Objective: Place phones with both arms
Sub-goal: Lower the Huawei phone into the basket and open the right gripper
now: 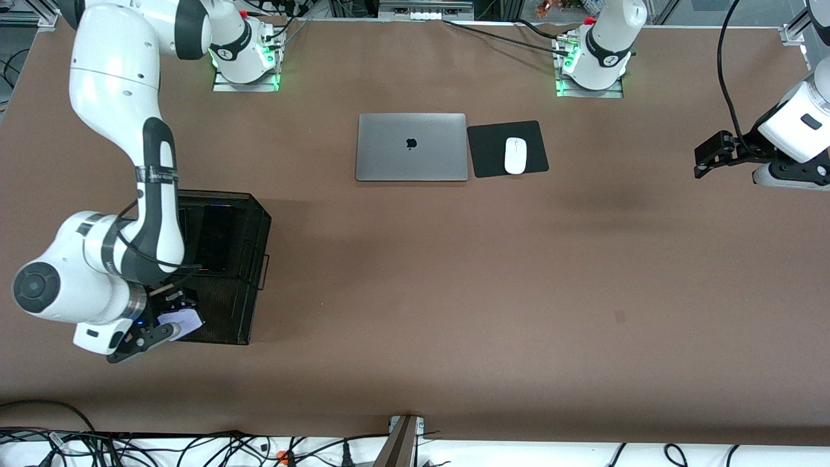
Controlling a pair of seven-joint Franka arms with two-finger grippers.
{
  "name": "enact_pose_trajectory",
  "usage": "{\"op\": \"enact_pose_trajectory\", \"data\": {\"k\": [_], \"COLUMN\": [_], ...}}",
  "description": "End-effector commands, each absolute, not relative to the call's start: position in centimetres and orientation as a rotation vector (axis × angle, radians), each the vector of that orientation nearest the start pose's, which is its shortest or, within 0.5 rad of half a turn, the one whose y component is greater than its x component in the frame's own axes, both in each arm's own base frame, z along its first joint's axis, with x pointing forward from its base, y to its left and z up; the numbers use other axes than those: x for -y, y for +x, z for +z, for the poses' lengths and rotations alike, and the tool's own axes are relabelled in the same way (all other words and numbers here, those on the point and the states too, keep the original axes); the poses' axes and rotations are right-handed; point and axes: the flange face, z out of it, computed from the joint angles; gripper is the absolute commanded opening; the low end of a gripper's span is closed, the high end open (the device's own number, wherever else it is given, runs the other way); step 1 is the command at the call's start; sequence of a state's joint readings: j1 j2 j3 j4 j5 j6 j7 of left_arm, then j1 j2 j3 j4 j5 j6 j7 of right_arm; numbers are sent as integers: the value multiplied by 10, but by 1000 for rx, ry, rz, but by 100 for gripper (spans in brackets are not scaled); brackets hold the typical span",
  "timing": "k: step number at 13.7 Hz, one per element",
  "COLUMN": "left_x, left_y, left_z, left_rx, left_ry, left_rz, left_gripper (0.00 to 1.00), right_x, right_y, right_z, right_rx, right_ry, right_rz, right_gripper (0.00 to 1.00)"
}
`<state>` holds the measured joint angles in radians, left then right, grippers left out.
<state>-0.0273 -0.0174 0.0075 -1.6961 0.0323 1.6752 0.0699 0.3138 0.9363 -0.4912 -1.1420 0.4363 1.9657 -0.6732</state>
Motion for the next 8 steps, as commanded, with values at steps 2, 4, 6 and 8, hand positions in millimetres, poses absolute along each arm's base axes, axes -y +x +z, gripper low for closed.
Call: {"op": "enact_pose_trajectory", "data": {"k": [2,4,6,8], "left_x": [3,-7,-5,11], "left_y": [555,555,563,573], "left_z": [588,585,586,600], "left_rx": [-211,-181,-187,-219], "left_ry": [-3099,-3103,-3108,-3096], "left_rz": [46,53,41,12], "left_gripper": [100,100,100,100], "right_x": [-9,-10,-7,10], "right_y": [757,755,754,748], "right_z": [246,244,252,279], "right_rx": [689,569,497,476], "right_ry": [-2949,-2925,-2933,-2935], "right_rz": [16,4,17,73], "right_gripper": [13,59,100,100]}}
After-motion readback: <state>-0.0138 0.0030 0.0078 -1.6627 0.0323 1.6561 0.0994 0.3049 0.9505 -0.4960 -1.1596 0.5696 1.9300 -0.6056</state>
